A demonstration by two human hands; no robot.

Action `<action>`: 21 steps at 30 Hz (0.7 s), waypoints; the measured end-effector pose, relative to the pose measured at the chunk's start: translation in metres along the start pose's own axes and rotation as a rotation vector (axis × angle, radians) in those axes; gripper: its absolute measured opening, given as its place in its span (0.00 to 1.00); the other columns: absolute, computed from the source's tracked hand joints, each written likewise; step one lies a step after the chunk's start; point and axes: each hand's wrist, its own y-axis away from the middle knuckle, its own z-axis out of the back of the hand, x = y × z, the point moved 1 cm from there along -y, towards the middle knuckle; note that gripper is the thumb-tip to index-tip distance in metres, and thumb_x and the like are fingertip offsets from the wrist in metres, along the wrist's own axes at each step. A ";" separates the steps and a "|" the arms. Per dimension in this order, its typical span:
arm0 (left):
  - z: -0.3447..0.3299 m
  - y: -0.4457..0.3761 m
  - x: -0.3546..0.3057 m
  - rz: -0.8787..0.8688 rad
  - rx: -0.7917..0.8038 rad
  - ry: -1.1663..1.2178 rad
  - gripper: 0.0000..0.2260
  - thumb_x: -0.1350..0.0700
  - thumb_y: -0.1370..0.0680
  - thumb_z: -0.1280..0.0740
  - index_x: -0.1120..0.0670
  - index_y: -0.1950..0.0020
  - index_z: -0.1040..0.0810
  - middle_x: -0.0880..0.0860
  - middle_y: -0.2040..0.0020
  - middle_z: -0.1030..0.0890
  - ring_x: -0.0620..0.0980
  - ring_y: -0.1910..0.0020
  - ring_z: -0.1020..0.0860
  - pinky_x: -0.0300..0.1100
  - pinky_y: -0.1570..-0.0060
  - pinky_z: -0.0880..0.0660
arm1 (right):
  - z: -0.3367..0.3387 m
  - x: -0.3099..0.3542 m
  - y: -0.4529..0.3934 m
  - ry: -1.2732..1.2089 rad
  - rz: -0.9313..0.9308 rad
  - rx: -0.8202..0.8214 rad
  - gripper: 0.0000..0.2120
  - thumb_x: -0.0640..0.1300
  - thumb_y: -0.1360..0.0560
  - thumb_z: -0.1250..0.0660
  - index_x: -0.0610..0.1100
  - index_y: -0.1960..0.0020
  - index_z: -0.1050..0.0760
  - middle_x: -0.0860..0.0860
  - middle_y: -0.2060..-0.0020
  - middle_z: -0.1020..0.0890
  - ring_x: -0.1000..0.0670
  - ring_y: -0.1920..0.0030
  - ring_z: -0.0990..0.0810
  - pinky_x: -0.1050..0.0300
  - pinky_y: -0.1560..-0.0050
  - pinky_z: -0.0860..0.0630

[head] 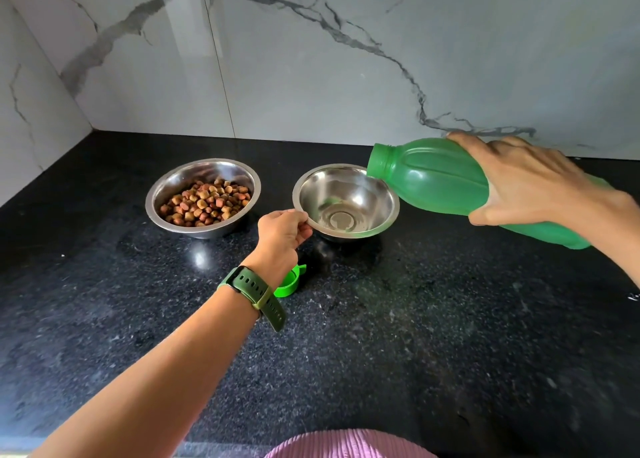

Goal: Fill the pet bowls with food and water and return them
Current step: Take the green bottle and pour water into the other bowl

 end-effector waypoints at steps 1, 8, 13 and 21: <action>0.000 0.000 0.000 0.000 -0.001 -0.001 0.09 0.70 0.25 0.37 0.60 0.63 0.28 0.56 0.68 0.27 0.48 0.71 0.29 0.31 0.79 0.28 | 0.000 0.000 0.000 -0.001 -0.002 -0.001 0.55 0.56 0.38 0.27 0.53 0.24 0.60 0.39 0.40 0.25 0.40 0.40 0.28 0.47 0.50 0.26; 0.000 0.000 0.000 0.008 -0.012 0.000 0.08 0.69 0.25 0.37 0.60 0.62 0.28 0.55 0.67 0.27 0.47 0.70 0.28 0.30 0.79 0.28 | -0.002 0.000 0.001 0.001 0.003 0.026 0.55 0.57 0.38 0.27 0.52 0.24 0.60 0.39 0.41 0.25 0.40 0.40 0.28 0.46 0.49 0.26; -0.001 0.001 0.000 0.001 -0.013 -0.005 0.09 0.69 0.24 0.37 0.60 0.62 0.28 0.55 0.67 0.27 0.47 0.71 0.28 0.30 0.79 0.28 | -0.004 0.001 0.001 -0.007 0.012 0.027 0.55 0.57 0.39 0.26 0.53 0.24 0.60 0.39 0.42 0.24 0.40 0.40 0.28 0.47 0.50 0.26; 0.000 -0.002 0.003 -0.008 0.003 0.007 0.09 0.69 0.25 0.37 0.59 0.62 0.29 0.55 0.67 0.27 0.47 0.71 0.28 0.30 0.77 0.27 | 0.000 -0.006 -0.002 -0.026 -0.005 0.002 0.56 0.56 0.41 0.24 0.53 0.25 0.56 0.38 0.42 0.24 0.38 0.42 0.27 0.46 0.51 0.27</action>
